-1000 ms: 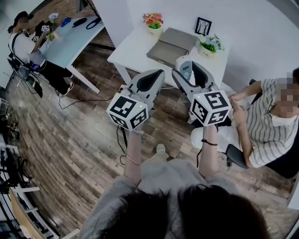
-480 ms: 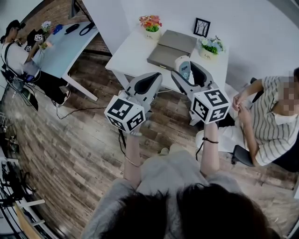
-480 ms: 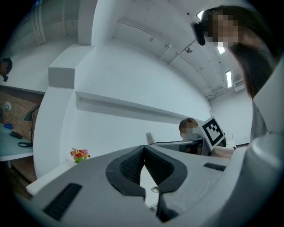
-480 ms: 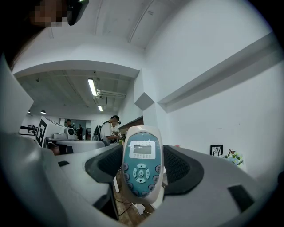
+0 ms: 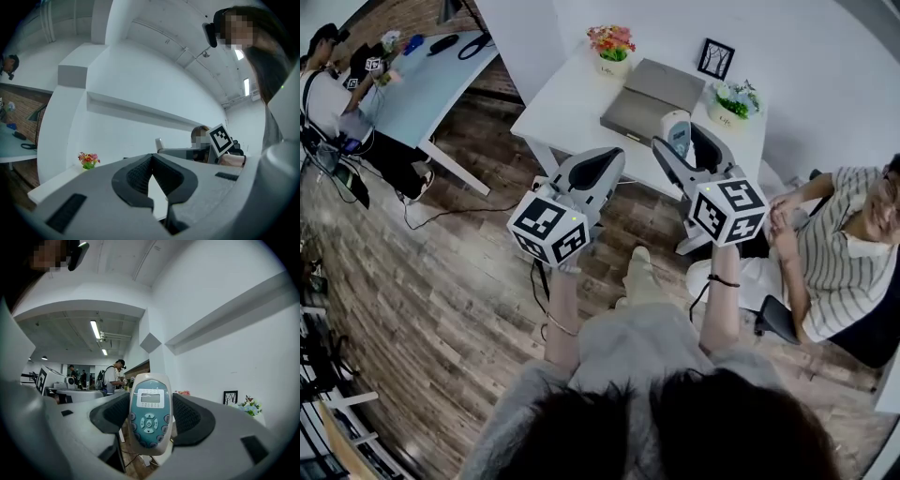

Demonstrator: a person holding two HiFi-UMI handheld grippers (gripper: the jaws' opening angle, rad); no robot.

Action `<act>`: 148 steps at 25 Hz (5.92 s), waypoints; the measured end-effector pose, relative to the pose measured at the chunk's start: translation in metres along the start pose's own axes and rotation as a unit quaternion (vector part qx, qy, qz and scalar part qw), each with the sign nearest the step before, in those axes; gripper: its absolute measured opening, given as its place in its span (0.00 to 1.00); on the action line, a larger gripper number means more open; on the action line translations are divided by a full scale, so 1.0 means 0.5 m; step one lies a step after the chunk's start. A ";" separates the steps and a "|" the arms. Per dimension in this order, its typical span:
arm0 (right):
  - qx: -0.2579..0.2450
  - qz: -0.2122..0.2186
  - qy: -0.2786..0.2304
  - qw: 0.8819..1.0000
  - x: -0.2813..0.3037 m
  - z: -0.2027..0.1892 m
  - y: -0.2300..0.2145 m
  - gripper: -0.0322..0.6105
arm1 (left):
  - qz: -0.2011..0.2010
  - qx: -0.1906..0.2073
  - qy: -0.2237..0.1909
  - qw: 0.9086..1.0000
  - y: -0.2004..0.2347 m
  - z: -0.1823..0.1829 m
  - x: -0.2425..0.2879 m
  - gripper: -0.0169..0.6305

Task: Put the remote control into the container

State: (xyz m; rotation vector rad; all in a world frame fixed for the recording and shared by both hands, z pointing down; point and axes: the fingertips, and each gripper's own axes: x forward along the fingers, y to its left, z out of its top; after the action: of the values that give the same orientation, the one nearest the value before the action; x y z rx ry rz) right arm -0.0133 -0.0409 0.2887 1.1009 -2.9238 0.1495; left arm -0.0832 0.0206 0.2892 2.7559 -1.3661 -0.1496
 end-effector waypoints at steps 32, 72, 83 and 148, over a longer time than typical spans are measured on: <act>0.000 -0.008 0.050 0.999 0.320 -0.016 -0.317 0.50 | -0.031 -0.033 0.020 0.999 0.313 -0.041 0.357 0.03; 0.031 -0.022 0.318 0.947 0.484 -0.403 -0.378 0.50 | -0.086 -0.151 0.189 0.966 0.472 -0.349 0.450 0.03; 0.025 0.005 0.382 0.924 0.513 -0.498 -0.366 0.50 | -0.075 -0.178 0.216 0.957 0.487 -0.406 0.441 0.03; 0.159 -0.015 0.160 0.974 0.429 -0.338 -0.373 0.34 | -0.092 -0.133 0.167 0.973 0.418 -0.310 0.454 0.03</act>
State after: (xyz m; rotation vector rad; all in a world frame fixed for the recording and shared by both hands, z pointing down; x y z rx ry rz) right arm -0.0552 -0.3053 0.4829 1.0350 -2.6489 0.7430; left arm -0.0942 -0.2846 0.4505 2.5305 -0.9343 0.1109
